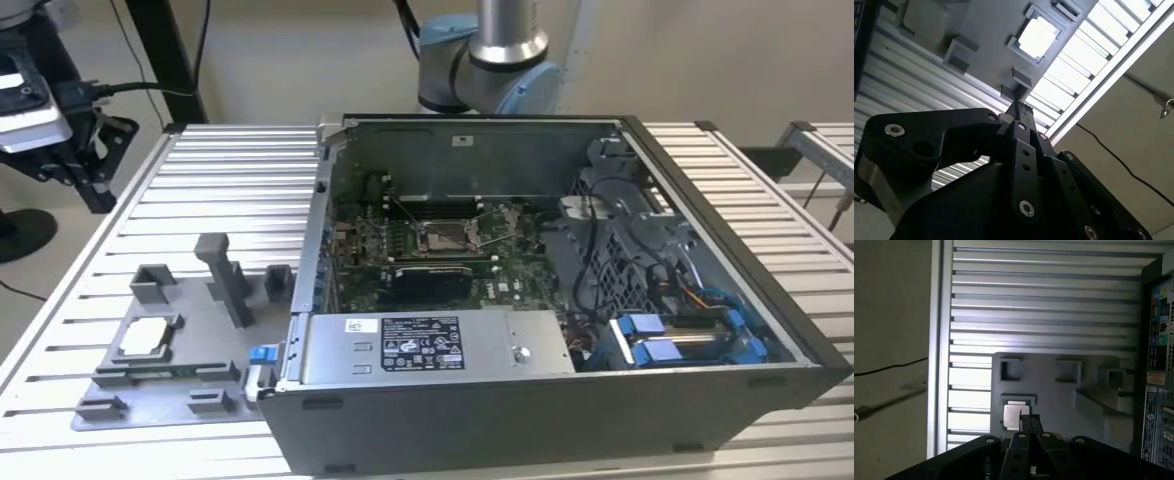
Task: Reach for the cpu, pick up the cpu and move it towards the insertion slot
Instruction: 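Reach for the cpu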
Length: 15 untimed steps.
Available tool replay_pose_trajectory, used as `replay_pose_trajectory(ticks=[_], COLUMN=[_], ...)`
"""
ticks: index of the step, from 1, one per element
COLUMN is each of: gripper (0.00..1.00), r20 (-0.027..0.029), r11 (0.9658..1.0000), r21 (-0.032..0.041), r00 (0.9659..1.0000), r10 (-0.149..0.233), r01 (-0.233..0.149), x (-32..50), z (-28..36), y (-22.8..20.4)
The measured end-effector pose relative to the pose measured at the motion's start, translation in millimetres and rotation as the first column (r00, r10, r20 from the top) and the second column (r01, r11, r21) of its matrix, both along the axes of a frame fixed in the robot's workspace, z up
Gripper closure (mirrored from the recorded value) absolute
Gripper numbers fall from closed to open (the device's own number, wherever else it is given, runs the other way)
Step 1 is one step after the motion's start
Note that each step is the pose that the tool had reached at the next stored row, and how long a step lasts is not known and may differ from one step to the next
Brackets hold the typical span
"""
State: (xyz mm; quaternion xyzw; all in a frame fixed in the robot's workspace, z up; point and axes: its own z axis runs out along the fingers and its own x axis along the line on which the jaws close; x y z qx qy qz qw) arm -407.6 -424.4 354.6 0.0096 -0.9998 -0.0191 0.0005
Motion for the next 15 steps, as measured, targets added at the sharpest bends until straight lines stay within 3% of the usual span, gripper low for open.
replay_pose_trajectory(ticks=[5, 7, 14, 15], gripper=[1.0, 1.0, 1.0, 0.0], r20=[0.0002, 0.0001, 0.0001, 0.0001], r11=[1.0, 1.0, 1.0, 1.0], r21=[0.0003, 0.0007, 0.0009, 0.0009], r00=[1.0, 1.0, 1.0, 1.0], r10=[0.0, 0.0, 0.0, 0.0], r01=[0.0, 0.0, 0.0, 0.0], x=[-1.4, -1.6, -1.8, -1.8], z=[-1.1, -1.5, -1.5, -1.5], y=[-12.6, -15.5, -15.6, -15.6])
